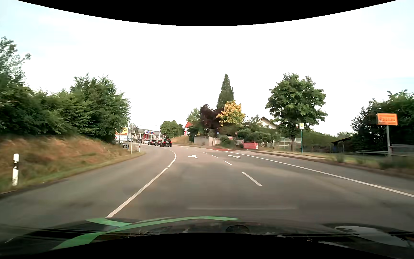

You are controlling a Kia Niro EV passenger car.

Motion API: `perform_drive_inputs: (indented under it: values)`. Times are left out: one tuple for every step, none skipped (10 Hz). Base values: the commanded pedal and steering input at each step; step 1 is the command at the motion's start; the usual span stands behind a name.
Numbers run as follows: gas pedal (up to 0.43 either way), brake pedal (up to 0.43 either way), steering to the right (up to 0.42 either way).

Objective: Follow the waypoints while adhering to traffic rules and regulations

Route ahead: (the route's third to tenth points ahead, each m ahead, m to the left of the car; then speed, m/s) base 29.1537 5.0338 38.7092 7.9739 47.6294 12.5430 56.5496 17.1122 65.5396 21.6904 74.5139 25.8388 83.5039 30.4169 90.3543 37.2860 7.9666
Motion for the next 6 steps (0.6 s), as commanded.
perform_drive_inputs:
  values:
    - [0.087,0.0,-0.039]
    - [0.087,0.0,-0.039]
    - [0.087,0.0,-0.04]
    - [0.087,0.0,-0.041]
    - [0.098,0.0,-0.042]
    - [0.098,0.0,-0.043]
